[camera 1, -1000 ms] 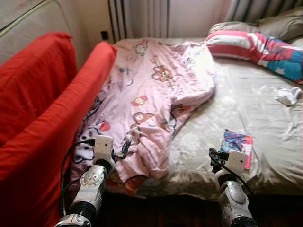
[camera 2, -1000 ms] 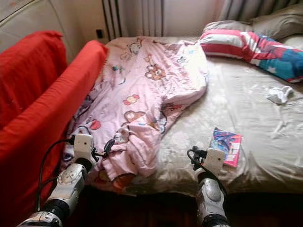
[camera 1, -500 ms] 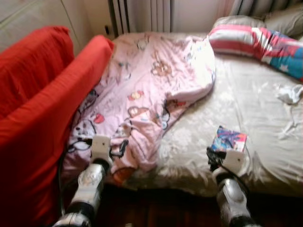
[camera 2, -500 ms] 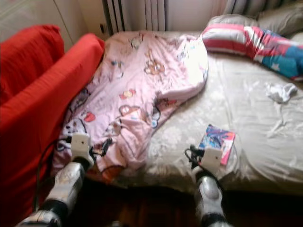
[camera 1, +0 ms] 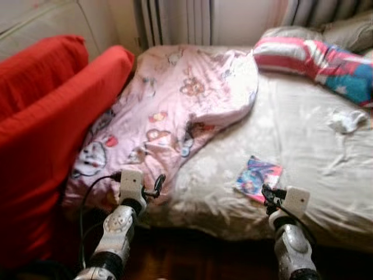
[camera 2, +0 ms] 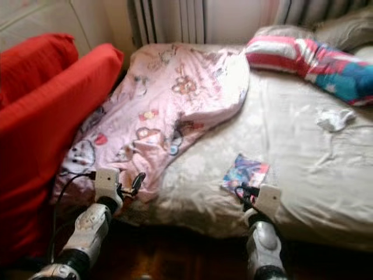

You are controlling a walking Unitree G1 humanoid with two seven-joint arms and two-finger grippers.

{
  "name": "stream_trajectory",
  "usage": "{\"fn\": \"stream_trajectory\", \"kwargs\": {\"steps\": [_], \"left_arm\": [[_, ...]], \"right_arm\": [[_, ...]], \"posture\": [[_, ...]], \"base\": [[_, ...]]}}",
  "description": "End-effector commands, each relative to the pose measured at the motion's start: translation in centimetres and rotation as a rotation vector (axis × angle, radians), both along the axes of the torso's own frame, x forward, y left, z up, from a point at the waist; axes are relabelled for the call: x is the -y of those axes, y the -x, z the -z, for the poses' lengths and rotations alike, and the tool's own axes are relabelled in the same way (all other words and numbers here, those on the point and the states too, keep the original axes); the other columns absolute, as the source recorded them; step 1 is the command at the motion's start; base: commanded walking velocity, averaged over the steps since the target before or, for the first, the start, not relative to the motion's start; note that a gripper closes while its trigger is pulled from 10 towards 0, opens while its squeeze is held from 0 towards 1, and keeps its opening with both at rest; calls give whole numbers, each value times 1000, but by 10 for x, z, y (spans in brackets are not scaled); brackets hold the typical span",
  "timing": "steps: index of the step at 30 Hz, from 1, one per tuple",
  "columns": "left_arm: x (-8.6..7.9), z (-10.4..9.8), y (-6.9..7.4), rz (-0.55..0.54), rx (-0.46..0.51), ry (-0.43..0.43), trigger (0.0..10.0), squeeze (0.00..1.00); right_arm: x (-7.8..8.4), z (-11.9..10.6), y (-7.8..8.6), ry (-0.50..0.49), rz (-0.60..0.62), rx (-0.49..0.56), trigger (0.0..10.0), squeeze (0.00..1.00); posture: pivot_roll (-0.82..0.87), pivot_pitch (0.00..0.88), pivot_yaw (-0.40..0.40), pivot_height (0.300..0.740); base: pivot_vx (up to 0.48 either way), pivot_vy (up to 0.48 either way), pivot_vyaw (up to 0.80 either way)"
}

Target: Clean up the room

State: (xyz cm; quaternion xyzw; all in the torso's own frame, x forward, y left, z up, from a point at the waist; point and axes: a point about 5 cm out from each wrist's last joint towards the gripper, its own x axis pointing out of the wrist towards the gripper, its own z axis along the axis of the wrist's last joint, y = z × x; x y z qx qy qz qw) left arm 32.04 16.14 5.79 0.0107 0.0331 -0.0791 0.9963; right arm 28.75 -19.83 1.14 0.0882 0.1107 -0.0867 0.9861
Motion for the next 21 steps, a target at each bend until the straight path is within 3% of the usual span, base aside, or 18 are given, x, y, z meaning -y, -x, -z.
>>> {"fn": "stream_trajectory", "kwargs": {"steps": [1, 21], "left_arm": [[-7, 5, 4, -14, -22, -16, 10000, 0], [-7, 7, 4, -25, -36, -1, 10000, 0]], "right_arm": [[-7, 3, 1, -15, -14, -12, 10000, 0], [-9, 4, 1, -16, -28, -25, 10000, 0]], "posture": [[126, 109, 27, 740], [124, 107, 25, 740]], "base": [[0, -315, 0], [0, -29, 0]]}}
